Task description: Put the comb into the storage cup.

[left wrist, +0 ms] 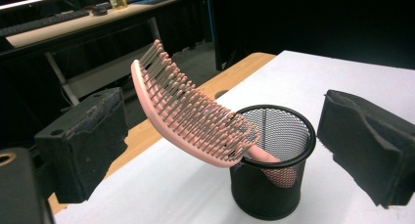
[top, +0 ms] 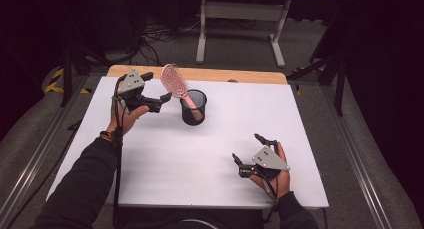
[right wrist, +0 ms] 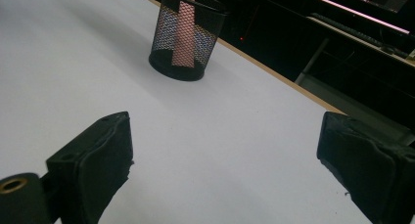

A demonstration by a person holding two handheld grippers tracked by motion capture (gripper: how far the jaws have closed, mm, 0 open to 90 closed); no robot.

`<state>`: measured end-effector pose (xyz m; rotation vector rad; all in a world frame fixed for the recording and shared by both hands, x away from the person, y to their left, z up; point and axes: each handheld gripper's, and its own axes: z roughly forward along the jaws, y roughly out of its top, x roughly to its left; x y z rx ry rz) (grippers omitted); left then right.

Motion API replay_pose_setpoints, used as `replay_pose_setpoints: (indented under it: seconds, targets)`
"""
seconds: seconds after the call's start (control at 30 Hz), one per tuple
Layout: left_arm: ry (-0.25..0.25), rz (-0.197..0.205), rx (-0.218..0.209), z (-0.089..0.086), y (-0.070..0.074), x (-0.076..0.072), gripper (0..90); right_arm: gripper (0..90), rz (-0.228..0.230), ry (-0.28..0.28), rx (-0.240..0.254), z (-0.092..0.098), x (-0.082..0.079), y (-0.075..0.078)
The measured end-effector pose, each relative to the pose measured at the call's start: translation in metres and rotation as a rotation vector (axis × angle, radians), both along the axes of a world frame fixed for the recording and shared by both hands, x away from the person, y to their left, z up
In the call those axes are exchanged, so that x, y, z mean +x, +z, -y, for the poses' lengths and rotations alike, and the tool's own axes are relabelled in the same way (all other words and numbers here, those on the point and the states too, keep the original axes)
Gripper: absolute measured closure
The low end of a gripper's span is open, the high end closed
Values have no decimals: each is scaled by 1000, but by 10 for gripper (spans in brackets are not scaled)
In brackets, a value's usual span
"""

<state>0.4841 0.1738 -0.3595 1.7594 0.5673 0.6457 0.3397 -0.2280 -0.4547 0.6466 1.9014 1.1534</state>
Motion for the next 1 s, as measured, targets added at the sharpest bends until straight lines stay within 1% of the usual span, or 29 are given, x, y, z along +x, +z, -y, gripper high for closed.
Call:
replay_pose_setpoints:
  seconds: [0.33,0.4,0.47,0.53,0.63,0.7,0.83,0.87,1.0]
  targets:
    - [-10,14,41,2,-2,-7,59,66,-3,2,5,0,0,0]
    - [-17,18,62,2,-3,-9,60,66,-3,0,2,0,0,0]
    - [-20,21,70,2,-4,-11,59,66,-5,0,6,0,0,0]
    - [-30,20,74,1,-5,-13,58,66,-1,1,5,0,0,0]
    - [-34,24,76,1,-7,-16,58,66,-1,2,6,-1,0,0]
    - [-39,17,79,0,-8,-17,58,66,-2,3,5,-1,0,0]
    - [-41,26,89,-1,-10,-21,61,66,1,-1,8,-1,0,1]
    - [-48,20,86,-1,-11,-22,61,66,1,-2,9,-1,0,1]
    - [-55,25,85,-1,-12,-26,62,66,1,-1,9,-1,0,1]
